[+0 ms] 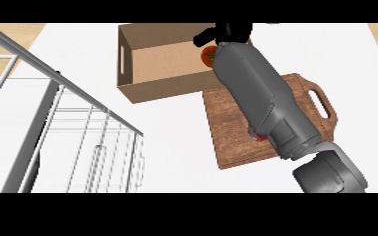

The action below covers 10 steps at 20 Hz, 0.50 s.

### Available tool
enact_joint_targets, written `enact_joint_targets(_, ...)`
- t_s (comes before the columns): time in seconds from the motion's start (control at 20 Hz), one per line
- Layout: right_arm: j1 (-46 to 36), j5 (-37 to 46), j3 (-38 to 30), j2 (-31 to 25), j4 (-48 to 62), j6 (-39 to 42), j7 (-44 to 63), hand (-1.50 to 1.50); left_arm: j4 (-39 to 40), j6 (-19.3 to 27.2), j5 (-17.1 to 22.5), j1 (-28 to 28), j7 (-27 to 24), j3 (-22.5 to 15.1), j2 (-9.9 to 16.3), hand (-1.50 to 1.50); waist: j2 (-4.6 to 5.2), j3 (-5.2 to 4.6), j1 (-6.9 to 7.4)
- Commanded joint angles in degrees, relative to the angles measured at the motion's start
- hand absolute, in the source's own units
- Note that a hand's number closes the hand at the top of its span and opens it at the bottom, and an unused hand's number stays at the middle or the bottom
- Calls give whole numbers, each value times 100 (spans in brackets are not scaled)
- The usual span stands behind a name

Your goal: Pick the tomato from the cutting board and place it in the cardboard box

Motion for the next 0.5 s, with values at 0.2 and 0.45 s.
enact_joint_targets(0.2,-101,-294,-130,2,213,-1081,-1022,-150,-1,-3,-26,-291,251,36,6,0,-24,34,-23)
enact_joint_targets(0.45,-162,-525,-486,2,-63,-1905,-1538,-150,-39,180,-136,-159,139,51,-52,0,-58,37,-167)
